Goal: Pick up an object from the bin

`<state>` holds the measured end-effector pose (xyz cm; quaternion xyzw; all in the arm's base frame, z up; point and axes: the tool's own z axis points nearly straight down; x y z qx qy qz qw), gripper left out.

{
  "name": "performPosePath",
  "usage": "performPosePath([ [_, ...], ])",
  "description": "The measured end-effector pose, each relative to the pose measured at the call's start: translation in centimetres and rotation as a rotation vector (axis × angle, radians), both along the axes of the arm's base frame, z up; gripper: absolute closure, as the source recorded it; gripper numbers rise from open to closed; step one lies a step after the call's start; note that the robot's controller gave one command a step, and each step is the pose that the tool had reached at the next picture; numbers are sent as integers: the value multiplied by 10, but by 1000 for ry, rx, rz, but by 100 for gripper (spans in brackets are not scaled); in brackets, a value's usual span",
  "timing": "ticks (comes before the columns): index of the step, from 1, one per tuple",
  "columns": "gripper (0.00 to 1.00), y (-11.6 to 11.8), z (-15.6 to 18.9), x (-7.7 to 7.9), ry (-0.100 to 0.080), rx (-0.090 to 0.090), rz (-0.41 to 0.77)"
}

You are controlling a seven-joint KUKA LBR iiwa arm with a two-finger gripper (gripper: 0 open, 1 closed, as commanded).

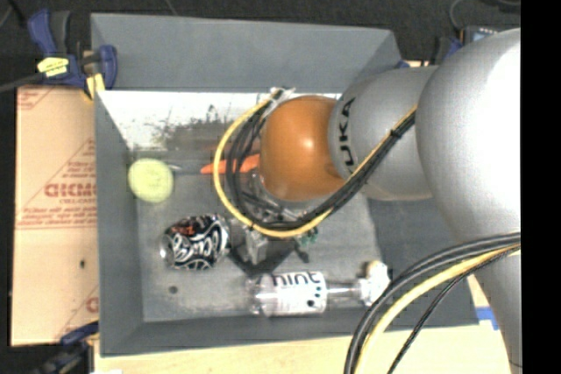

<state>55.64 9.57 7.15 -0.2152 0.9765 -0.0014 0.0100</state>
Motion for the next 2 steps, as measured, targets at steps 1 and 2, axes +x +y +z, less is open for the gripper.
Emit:
performPosePath([
  [1,100,0,3,-1,1,0,0],
  [2,100,-1,12,-1,1,-1,-1],
])
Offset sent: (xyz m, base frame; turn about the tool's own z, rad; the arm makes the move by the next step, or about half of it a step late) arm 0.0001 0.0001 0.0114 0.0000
